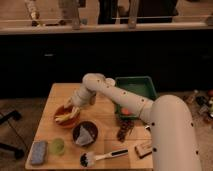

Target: Place banana in red bowl

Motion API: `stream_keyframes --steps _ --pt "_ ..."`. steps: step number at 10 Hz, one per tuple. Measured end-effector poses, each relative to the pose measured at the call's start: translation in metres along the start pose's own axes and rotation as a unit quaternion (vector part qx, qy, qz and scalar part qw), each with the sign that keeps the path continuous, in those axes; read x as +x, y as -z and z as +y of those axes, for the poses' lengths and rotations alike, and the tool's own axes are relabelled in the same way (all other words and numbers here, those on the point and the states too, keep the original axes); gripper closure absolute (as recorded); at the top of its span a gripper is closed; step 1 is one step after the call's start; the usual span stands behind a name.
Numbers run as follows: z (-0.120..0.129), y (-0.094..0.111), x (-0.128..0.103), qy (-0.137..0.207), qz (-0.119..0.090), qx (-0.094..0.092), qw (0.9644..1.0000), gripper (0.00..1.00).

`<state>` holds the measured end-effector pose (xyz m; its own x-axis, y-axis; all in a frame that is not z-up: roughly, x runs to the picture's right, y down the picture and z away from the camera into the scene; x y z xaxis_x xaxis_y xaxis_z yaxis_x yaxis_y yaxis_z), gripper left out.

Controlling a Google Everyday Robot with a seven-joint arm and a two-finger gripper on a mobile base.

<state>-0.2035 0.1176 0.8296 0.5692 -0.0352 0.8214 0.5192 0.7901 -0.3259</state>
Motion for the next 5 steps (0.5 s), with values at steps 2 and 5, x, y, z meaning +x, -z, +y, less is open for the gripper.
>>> stream_keyframes --steps 2,5 --pt "0.0021 0.0073 0.0021 0.001 -0.001 0.005 1.0000 0.20" --pt "0.0028 0.0137 0.0047 0.002 -0.004 0.006 1.0000 0.20"
